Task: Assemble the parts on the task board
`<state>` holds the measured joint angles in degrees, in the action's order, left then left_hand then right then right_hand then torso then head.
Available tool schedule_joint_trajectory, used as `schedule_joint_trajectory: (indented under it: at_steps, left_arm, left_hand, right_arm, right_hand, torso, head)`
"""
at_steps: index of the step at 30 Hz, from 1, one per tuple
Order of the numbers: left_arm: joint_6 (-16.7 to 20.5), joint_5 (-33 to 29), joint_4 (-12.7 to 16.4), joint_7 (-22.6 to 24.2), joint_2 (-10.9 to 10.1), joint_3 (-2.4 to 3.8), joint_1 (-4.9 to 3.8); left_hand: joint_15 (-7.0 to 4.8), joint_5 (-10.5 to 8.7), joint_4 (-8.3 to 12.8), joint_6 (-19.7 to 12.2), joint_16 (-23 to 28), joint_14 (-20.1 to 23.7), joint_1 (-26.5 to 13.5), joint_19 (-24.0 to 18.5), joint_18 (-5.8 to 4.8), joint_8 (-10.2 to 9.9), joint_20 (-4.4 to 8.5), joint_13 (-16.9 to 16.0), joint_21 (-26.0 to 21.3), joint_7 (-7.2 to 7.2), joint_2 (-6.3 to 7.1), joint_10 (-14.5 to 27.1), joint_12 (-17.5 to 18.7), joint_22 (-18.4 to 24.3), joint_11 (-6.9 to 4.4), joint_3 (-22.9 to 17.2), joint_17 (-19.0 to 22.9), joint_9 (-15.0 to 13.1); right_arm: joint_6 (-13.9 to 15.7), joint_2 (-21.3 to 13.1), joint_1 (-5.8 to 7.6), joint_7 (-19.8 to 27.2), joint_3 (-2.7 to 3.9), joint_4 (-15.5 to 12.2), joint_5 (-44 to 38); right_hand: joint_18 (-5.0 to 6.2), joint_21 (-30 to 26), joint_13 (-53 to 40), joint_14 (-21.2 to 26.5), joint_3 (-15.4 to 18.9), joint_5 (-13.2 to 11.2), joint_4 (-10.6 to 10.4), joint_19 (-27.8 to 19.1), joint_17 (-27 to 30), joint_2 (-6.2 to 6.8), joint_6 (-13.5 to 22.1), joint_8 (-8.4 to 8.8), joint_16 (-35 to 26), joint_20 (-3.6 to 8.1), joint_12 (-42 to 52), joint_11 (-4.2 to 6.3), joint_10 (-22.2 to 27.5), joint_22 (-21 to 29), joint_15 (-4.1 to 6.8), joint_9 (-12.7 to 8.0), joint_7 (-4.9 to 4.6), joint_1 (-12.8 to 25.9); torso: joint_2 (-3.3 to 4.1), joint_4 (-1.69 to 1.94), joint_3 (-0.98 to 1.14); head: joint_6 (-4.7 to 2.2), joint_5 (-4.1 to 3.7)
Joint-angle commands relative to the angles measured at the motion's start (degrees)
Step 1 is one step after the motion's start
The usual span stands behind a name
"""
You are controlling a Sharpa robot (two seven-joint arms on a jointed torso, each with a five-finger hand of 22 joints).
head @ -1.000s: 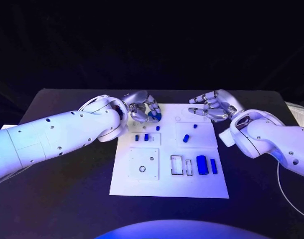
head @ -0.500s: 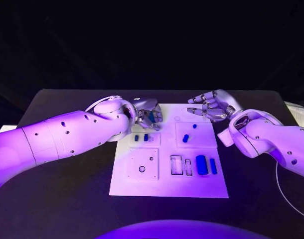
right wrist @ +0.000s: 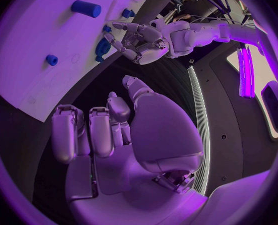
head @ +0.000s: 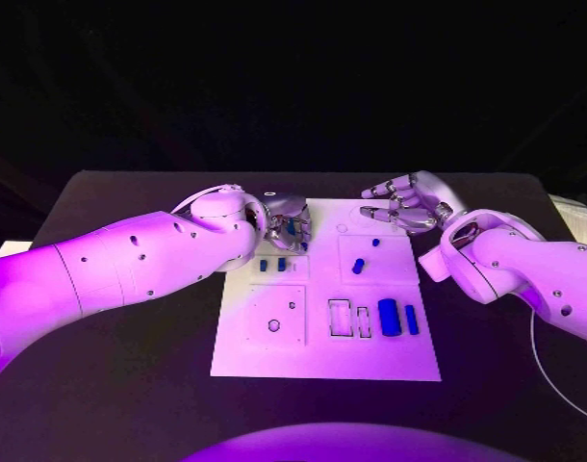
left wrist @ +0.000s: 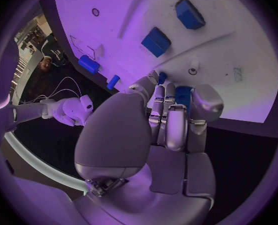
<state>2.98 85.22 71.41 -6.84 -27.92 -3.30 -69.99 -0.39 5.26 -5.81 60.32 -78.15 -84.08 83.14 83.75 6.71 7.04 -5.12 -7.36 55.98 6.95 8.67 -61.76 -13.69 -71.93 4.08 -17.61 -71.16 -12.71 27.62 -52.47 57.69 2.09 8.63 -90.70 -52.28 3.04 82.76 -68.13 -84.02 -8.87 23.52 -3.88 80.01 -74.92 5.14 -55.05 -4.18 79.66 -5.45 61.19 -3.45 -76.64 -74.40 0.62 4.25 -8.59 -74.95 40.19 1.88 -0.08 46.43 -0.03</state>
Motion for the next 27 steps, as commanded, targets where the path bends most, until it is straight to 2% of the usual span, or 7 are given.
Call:
schedule_joint_trajectory:
  at_steps: [1,19,22,24,27]
  left_arm:
    - [-1.4,1.2,-0.3,-0.5,0.4,0.03,0.11]
    - [-3.0,1.2,-1.7,-1.5,1.8,0.04,0.51]
    - [-3.1,1.5,-1.8,-1.8,1.9,0.04,0.58]
    - [-3.2,1.7,-1.9,-2.1,2.0,0.04,0.63]
    - [-3.2,2.0,-2.0,-2.3,2.0,0.04,0.69]
  left_hand:
    - [-0.34,0.0,0.2,0.5,-0.2,-1.7,0.3,0.6,-0.83,-0.4,0.24,0.2,0.6,0.01,-0.55,-0.6,0.5,-0.4,0.0,-0.8,0.0,0.2]
    - [-0.55,-0.01,1.5,1.9,-0.5,-1.8,0.6,1.0,-1.35,-1.3,0.46,1.3,4.0,0.11,-0.63,-3.3,2.2,-2.7,-0.27,-4.0,0.5,1.2]
    - [-0.74,-0.07,2.0,2.2,-0.6,-1.8,1.0,1.4,-1.67,-1.4,0.56,1.2,6.0,0.07,-0.78,-4.5,2.1,-3.8,-0.49,-4.8,0.6,1.3]
    - [-0.96,-0.34,2.8,2.6,-0.6,-1.8,1.6,1.9,-2.18,-1.5,0.74,1.0,9.1,0.03,-0.98,-5.7,2.0,-5.5,-0.73,-5.7,0.7,1.4]
    - [-1.04,-0.42,4.1,3.2,-0.6,-1.9,2.5,2.1,-2.36,-1.6,0.93,0.9,10.2,0.05,-1.29,-6.6,2.4,-6.3,-0.83,-7.4,0.9,1.6]
  right_arm:
    - [-0.6,0.1,-0.06,0.6,0.0,-0.1,-0.1]
    - [-0.7,0.1,-0.06,0.6,0.0,-0.2,-0.1]
    - [-0.7,0.1,-0.06,0.6,0.0,-0.2,-0.1]
    - [-0.7,0.1,-0.06,0.6,0.0,-0.2,-0.1]
    - [-0.7,0.1,-0.06,0.6,0.0,-0.3,-0.1]
  right_hand:
    - [0.57,-0.3,0.0,-2.9,-0.1,0.3,-0.3,-0.3,-0.2,-0.61,-0.3,0.14,-0.3,0.11,-0.1,0.14,0.3,0.1,0.34,-0.1,0.0,0.1]
    - [0.57,-0.3,0.0,-2.9,-0.1,0.3,-0.3,-0.3,-0.2,-0.61,-0.3,0.14,-0.3,0.11,-0.1,0.14,0.3,0.1,0.34,-0.1,0.0,0.1]
    - [0.57,-0.3,0.0,-2.9,-0.1,0.3,-0.3,-0.3,-0.2,-0.61,-0.3,0.14,-0.3,0.11,-0.1,0.14,0.3,0.1,0.34,-0.1,0.0,0.1]
    - [0.57,-0.3,0.0,-2.9,-0.1,0.3,-0.3,-0.3,-0.2,-0.62,-0.3,0.14,-0.3,0.11,0.0,0.14,0.3,0.0,0.34,-0.1,0.0,0.1]
    - [0.57,-0.3,0.0,-2.9,-0.1,0.3,-0.3,-0.3,-0.3,-0.62,-0.3,0.14,-0.2,0.11,0.0,0.14,0.3,0.0,0.34,-0.1,0.0,0.1]
  torso:
    - [-0.01,-0.02,0.01]
    - [-0.05,0.01,0.05]
    - [-0.05,0.02,0.04]
    - [-0.05,0.01,0.04]
    - [-0.06,-0.02,0.05]
  head:
    - [0.01,0.0]
    - [0.24,-0.01]
    - [0.27,-0.11]
    - [0.32,-0.13]
    - [0.32,-0.17]
